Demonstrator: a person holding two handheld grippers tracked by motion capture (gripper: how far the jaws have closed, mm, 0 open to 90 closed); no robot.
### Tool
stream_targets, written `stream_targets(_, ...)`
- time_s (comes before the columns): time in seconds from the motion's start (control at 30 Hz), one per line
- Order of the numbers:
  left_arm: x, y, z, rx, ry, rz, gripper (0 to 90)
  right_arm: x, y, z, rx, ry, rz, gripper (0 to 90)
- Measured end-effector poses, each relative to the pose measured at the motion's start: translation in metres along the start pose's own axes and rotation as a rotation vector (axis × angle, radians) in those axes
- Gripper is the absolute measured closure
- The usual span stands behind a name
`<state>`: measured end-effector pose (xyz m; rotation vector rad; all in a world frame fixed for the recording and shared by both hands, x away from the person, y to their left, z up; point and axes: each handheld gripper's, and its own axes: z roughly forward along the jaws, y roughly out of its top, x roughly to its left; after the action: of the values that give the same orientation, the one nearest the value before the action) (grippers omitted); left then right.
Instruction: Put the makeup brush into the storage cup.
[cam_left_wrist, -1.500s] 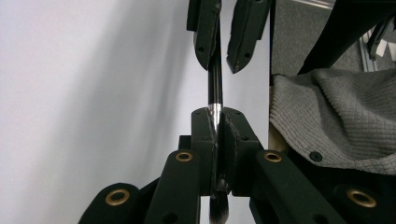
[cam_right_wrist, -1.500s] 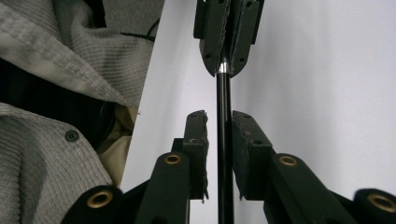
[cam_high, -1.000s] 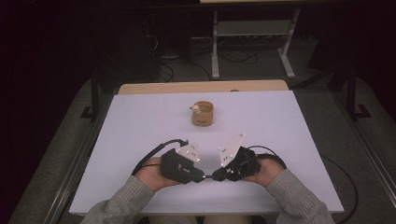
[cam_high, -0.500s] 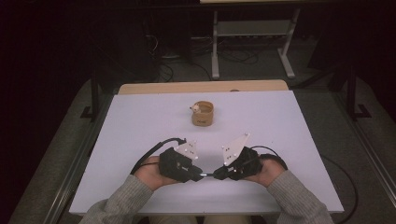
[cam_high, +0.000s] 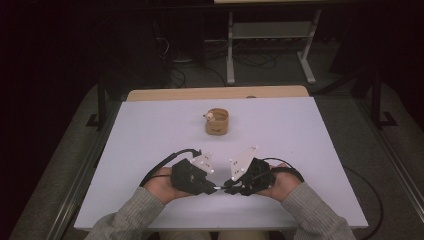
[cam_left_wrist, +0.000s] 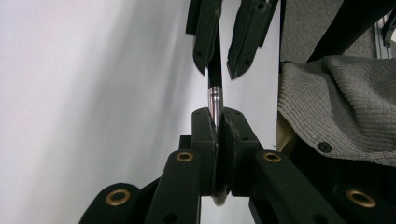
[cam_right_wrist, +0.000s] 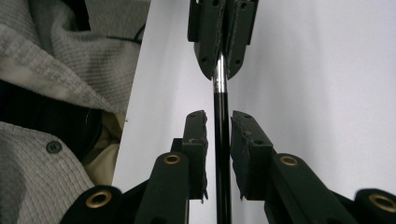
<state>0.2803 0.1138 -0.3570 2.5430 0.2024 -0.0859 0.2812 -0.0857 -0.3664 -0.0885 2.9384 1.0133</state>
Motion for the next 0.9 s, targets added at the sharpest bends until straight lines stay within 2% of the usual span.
stream_targets(0.13, -0.001, 0.003, 0.001, 0.002, -0.003, 0.011, 83.9, -0.001, 0.007, 0.004, 0.037, 0.000, 0.000, 77.0)
stream_targets(0.2, -0.002, 0.004, 0.001, 0.009, -0.002, 0.014, 83.9, -0.001, 0.009, 0.006, 0.040, 0.008, -0.002, 81.6)
stream_targets(0.33, -0.002, 0.003, 0.001, 0.005, -0.003, 0.023, 82.9, -0.002, 0.009, 0.008, 0.041, 0.031, -0.005, 82.6)
stream_targets(0.47, -0.001, 0.000, -0.001, -0.023, -0.003, 0.012, 76.4, -0.003, 0.003, 0.006, 0.009, 0.034, 0.015, 82.7)
stream_targets(0.6, 0.001, -0.001, -0.003, -0.036, -0.028, 0.009, 81.2, -0.004, -0.005, 0.006, -0.047, 0.048, 0.033, 82.8)
stream_targets(0.7, 0.001, 0.000, -0.003, -0.026, -0.027, 0.009, 83.5, -0.004, -0.009, 0.007, -0.076, 0.053, 0.043, 82.7)
stream_targets(0.8, 0.002, -0.001, -0.001, -0.006, -0.022, 0.000, 84.0, -0.002, -0.007, 0.011, -0.053, 0.035, 0.043, 81.2)
stream_targets(0.9, 0.002, 0.000, 0.000, 0.012, -0.010, -0.012, 84.1, -0.001, -0.002, 0.015, -0.021, 0.006, 0.047, 70.4)
